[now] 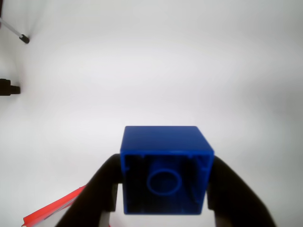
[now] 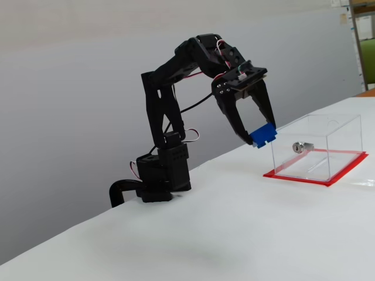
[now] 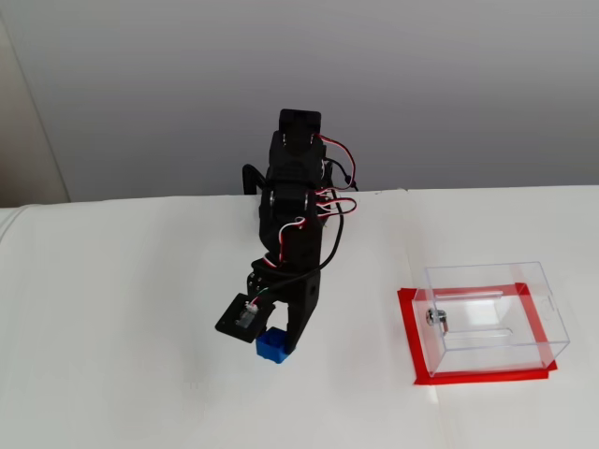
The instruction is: Pick the blue lego brick and place it into the transparent box
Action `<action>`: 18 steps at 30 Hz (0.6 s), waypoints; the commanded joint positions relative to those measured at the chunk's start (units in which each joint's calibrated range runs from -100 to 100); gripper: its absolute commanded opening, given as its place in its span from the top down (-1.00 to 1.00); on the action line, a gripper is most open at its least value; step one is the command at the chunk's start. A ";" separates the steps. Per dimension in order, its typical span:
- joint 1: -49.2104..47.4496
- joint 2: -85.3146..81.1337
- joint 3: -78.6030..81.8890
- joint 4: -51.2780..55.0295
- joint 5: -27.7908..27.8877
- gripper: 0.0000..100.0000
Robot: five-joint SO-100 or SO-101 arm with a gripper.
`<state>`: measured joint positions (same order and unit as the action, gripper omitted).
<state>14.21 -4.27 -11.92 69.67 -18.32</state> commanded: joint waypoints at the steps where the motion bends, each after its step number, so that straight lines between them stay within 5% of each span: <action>1: -4.41 -5.45 -2.46 1.18 0.52 0.70; 18: -30.66 -10.62 -2.55 0.74 6.89 0.70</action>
<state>-12.93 -11.88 -11.92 70.87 -12.12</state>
